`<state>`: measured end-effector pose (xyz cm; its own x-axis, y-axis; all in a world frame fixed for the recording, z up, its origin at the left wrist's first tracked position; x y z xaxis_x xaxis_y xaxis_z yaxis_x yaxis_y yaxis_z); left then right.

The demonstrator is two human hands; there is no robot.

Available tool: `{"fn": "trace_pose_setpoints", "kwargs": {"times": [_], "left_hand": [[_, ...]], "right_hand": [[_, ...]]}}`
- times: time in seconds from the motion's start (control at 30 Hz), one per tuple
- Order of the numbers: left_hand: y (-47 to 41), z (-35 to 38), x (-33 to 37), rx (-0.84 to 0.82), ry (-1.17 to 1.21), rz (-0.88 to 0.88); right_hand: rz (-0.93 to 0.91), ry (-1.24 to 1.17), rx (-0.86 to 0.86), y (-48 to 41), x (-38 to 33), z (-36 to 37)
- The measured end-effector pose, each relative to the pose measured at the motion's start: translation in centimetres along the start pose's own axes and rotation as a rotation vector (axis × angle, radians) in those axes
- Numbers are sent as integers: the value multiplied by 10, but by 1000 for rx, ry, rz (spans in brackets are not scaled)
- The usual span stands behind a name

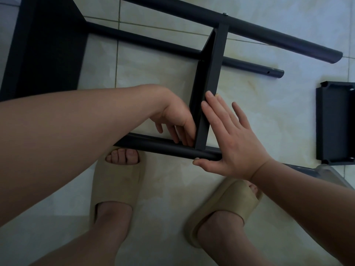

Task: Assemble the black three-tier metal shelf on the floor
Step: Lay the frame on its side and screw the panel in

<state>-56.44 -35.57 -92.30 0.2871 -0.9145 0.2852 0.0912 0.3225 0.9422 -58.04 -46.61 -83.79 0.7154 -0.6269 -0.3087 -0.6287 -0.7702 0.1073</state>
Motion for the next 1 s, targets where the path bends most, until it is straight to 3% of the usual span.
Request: {"fn": "trace_pose_setpoints", "kwargs": {"times": [1.0], "left_hand": [[4,-6,9,3,41,81]], "right_hand": [[-1,-4,-5,0,1,1]]}}
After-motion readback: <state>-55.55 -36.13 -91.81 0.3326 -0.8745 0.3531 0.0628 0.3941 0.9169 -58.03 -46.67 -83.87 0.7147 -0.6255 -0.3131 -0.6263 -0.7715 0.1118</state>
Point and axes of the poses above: each hand's wrist, its own y-axis away from the middle knuckle, its own z-axis out of the palm, x = y × z, the point moved 8 cm from there along -y, towards the middle knuckle, and after that the axes turned 9 degrees about -z, right-handed, at the moved point
